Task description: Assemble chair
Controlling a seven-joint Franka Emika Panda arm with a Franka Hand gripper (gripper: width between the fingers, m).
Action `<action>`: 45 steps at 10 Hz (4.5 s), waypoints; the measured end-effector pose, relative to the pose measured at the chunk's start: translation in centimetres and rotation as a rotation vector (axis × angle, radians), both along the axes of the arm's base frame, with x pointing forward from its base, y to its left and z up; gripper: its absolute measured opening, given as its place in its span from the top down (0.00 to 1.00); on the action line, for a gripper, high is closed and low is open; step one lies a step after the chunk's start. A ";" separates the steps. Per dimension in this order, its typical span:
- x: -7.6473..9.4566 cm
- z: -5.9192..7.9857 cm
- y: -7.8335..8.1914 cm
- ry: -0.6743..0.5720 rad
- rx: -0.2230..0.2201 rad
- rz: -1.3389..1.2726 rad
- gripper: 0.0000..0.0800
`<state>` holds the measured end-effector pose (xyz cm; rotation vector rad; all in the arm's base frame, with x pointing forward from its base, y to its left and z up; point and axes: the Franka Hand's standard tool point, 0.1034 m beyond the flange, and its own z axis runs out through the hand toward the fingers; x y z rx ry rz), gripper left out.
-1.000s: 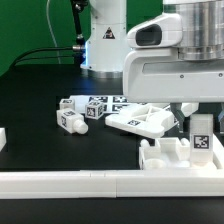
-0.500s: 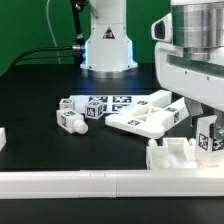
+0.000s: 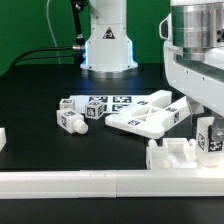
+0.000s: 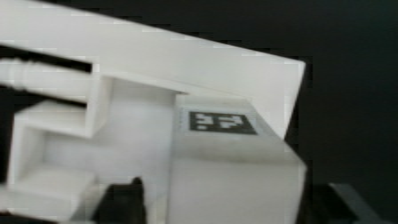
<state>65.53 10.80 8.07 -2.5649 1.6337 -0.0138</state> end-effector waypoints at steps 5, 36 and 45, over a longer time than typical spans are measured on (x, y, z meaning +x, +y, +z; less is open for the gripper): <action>0.0 0.0 0.4 -0.037 -0.046 0.612 0.19; 0.3 0.1 1.0 -0.139 -0.148 0.974 0.65; 0.0 -0.1 0.0 -0.038 0.017 -0.237 0.64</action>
Offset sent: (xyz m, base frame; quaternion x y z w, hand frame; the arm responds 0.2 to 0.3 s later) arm 0.0000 0.0000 0.0000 0.0000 0.0000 -0.1938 0.9810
